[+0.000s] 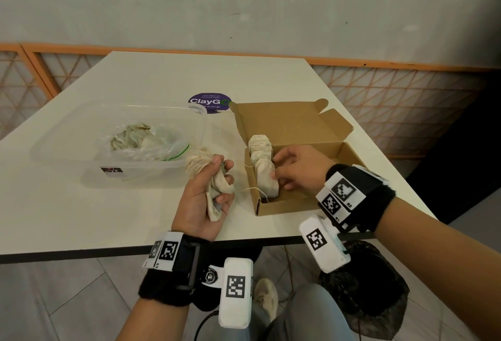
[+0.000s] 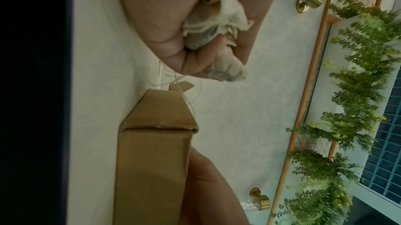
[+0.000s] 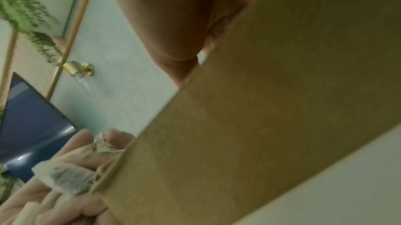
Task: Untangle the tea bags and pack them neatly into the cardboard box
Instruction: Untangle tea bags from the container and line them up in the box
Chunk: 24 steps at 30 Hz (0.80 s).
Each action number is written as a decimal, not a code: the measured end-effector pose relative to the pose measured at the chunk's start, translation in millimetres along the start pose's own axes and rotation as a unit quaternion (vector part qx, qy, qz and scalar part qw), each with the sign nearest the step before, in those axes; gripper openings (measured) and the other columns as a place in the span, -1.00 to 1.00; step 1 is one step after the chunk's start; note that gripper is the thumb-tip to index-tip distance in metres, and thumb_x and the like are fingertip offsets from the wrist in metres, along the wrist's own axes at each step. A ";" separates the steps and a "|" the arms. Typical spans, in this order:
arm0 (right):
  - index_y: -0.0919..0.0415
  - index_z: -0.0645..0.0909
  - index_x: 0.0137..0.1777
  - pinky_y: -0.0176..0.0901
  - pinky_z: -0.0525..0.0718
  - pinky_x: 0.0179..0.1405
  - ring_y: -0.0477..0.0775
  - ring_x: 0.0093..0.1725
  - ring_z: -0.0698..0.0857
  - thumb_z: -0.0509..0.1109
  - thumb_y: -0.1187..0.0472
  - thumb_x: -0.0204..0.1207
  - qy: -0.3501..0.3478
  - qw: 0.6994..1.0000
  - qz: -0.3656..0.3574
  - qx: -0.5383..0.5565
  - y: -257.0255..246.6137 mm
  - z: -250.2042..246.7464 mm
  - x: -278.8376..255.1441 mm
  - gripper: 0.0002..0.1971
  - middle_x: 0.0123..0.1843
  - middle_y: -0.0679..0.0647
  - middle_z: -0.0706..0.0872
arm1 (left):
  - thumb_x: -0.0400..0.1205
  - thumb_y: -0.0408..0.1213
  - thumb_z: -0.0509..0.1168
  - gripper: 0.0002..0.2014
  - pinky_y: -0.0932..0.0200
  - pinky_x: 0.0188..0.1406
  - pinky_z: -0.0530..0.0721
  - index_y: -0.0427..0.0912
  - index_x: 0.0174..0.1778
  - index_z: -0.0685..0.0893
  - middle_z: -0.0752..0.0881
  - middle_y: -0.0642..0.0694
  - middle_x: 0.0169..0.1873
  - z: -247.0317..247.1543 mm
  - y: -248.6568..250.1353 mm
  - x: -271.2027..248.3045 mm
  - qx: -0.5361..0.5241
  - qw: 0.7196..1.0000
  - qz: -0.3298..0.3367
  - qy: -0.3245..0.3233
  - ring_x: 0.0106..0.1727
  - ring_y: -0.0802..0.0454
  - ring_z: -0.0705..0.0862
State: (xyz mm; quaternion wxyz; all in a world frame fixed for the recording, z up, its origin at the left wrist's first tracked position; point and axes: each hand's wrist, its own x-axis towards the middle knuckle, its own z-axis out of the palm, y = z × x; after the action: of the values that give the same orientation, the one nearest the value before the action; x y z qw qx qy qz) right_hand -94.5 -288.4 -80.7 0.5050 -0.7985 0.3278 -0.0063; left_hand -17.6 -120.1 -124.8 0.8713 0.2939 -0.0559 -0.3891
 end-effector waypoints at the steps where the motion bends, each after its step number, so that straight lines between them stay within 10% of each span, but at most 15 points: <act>1: 0.18 0.51 0.11 -0.04 0.73 -0.05 0.12 -0.16 0.68 0.50 0.33 0.40 0.014 1.000 0.002 -0.012 1.3 -3.4 -0.9 -0.68 -0.14 0.19 0.69 | 0.50 -0.25 0.28 -0.95 0.44 -0.79 0.32 -0.10 -0.16 0.56 0.65 -0.04 -0.29 0.3 -0.2 0.0 0.003 1.000 0.000 0.001 -0.49 0.21 0.54; 8: 0.30 0.71 -0.07 -0.22 0.74 -0.13 0.01 -0.23 0.74 0.55 0.25 0.36 -0.075 0.994 0.037 -0.070 2.3 -12.8 -13.8 -0.81 -0.18 0.19 0.79 | 0.49 -0.24 0.30 -0.94 0.44 -0.79 0.32 -0.10 -0.16 0.56 0.65 -0.03 -0.29 0.9 -0.6 0.2 0.013 1.000 0.001 0.002 -0.49 0.22 0.55; 20: 0.27 0.40 0.46 -0.25 0.69 -0.16 -0.03 -0.01 0.66 0.34 0.39 0.53 -0.008 0.992 -0.004 0.127 10.2 -0.1 0.1 -0.52 0.30 0.11 0.61 | 0.52 -0.25 0.29 -0.94 0.44 -0.79 0.34 -0.11 -0.15 0.55 0.64 -0.05 -0.27 0.7 -1.1 0.4 0.004 1.000 0.004 -0.004 -0.49 0.22 0.55; 24: 0.20 0.47 0.41 -0.31 0.57 -0.28 -0.14 -0.17 0.60 0.29 0.32 0.59 -0.040 0.993 -0.012 0.113 9.5 0.7 3.8 -0.61 0.00 0.01 0.67 | 0.51 -0.24 0.28 -0.93 0.44 -0.79 0.33 -0.11 -0.15 0.54 0.64 -0.04 -0.28 2.5 -0.9 -0.1 0.011 1.000 0.004 -0.002 -0.50 0.23 0.54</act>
State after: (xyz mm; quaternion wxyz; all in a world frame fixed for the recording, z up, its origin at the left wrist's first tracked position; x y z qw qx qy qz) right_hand -96.1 -292.4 -89.9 0.6046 -0.7397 0.2949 -0.0171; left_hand -19.1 -121.7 -123.2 0.8696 0.3022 -0.0632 -0.3853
